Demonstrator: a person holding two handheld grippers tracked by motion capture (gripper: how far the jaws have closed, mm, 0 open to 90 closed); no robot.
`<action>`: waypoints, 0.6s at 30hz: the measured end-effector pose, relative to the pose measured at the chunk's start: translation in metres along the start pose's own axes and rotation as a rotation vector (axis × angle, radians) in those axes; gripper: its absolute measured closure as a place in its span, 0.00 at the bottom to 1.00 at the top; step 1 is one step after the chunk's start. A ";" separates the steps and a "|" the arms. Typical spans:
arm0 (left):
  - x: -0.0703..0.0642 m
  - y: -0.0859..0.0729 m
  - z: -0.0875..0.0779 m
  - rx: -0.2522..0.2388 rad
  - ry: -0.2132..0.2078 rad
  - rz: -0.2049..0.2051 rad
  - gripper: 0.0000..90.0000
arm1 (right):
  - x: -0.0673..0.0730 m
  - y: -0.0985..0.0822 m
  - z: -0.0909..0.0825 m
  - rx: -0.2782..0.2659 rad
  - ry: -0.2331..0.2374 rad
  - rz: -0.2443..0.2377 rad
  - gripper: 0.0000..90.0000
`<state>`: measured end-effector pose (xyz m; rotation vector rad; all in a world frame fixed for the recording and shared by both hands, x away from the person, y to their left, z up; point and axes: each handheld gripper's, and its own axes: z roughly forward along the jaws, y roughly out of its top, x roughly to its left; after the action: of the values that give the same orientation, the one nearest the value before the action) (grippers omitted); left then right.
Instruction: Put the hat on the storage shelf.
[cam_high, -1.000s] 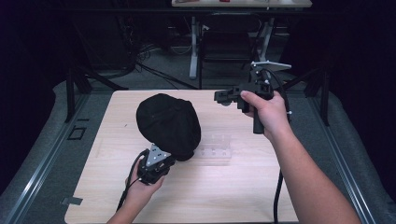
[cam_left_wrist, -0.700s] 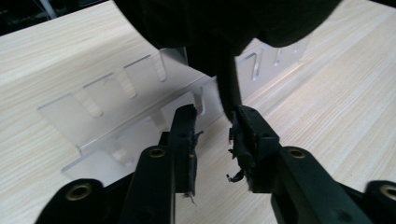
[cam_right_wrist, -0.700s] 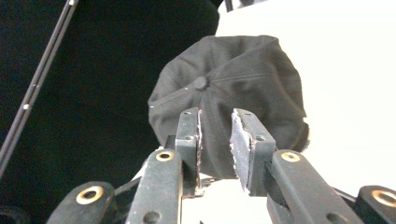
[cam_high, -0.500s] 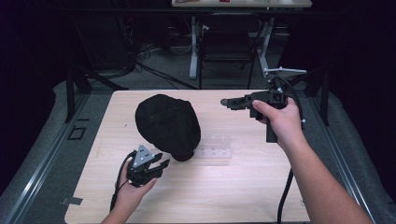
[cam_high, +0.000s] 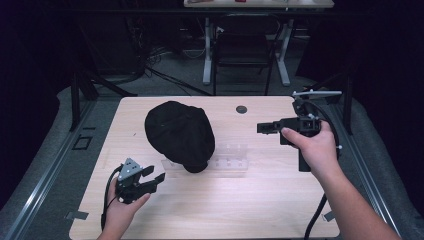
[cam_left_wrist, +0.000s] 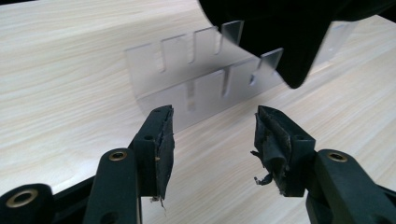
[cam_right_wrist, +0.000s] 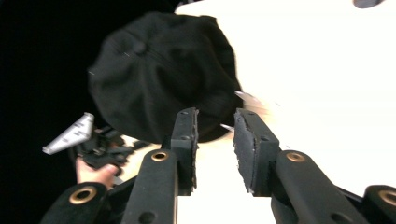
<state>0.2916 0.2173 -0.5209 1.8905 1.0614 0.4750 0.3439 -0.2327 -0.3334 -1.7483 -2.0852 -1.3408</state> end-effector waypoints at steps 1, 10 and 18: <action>0.004 -0.005 0.000 -0.005 0.007 -0.013 0.52 | -0.003 -0.010 0.001 -0.014 -0.047 -0.030 0.75; 0.006 -0.014 0.002 0.014 0.043 -0.028 0.49 | -0.017 -0.040 0.008 -0.030 -0.116 -0.085 0.69; 0.006 -0.018 0.003 0.001 0.038 -0.032 0.50 | -0.028 -0.067 0.017 -0.057 -0.188 -0.150 0.64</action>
<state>0.2880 0.2249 -0.5378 1.8695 1.1154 0.4938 0.3044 -0.2381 -0.3966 -1.8383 -2.3420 -1.3323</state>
